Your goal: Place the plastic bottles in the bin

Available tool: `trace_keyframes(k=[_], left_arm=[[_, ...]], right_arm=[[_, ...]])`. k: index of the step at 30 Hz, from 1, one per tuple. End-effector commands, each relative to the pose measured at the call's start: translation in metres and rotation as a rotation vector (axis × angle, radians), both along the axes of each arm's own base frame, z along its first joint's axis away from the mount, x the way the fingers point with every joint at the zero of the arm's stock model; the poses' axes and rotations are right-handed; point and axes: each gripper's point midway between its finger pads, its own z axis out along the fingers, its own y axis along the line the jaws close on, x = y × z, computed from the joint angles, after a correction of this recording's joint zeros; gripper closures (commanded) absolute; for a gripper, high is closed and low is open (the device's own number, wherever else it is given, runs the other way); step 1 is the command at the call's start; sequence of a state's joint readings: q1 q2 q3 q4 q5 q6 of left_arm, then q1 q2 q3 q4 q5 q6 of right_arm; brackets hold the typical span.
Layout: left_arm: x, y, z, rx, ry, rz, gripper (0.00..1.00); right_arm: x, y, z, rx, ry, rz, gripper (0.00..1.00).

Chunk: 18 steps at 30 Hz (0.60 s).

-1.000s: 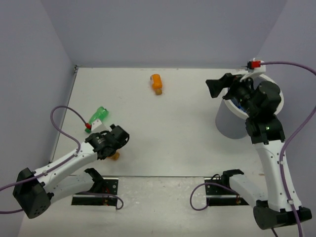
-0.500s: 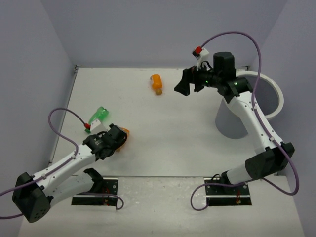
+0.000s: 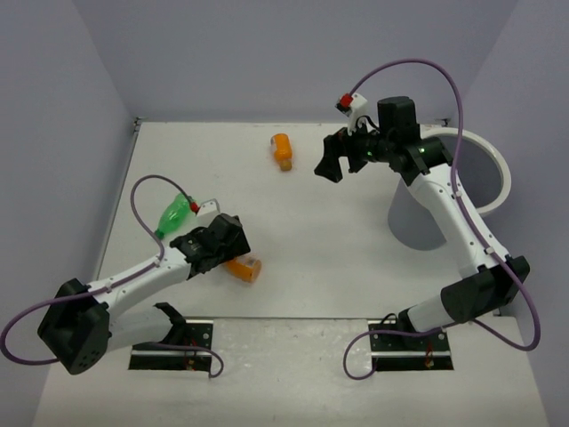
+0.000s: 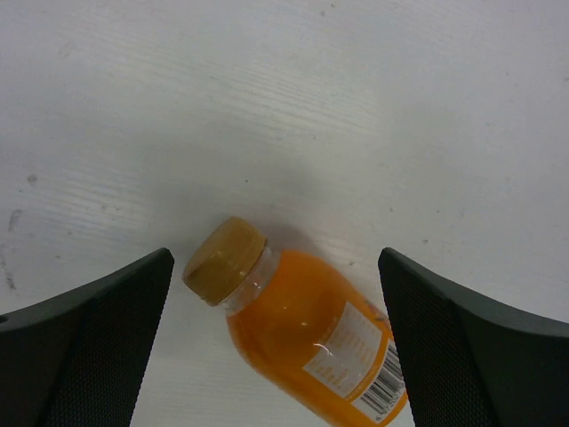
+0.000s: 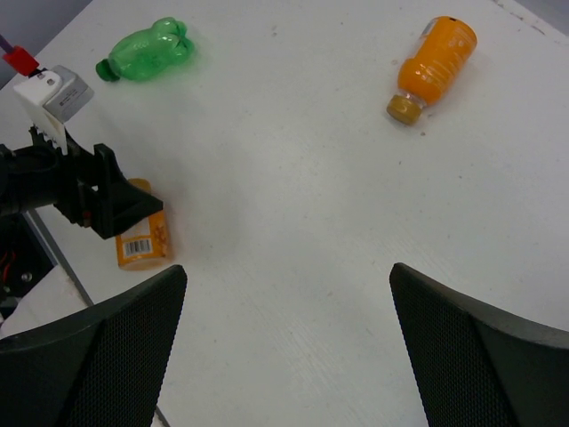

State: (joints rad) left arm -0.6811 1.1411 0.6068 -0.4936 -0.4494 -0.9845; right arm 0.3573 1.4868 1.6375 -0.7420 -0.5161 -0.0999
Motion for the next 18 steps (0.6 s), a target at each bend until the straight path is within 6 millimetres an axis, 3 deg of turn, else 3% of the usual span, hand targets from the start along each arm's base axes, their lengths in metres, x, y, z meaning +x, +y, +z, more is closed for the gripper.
trace_keyframes(k=[1, 6, 13, 18], left_arm=[[-0.001, -0.022, 0.002, -0.104, -0.016, -0.085, 0.00], [-0.005, -0.023, 0.002, -0.123, -0.004, -0.089, 0.00], [0.003, -0.024, 0.024, -0.102, -0.047, -0.113, 0.00], [-0.008, -0.021, 0.005, -0.084, 0.014, -0.126, 0.00]], right_arm=[[0.002, -0.002, 0.015, -0.001, -0.055, -0.003, 0.01], [0.005, -0.007, 0.015, -0.014, -0.067, -0.041, 0.01], [0.007, -0.008, 0.013, -0.021, -0.063, -0.050, 0.01], [0.009, -0.010, 0.014, -0.017, -0.059, -0.078, 0.01]])
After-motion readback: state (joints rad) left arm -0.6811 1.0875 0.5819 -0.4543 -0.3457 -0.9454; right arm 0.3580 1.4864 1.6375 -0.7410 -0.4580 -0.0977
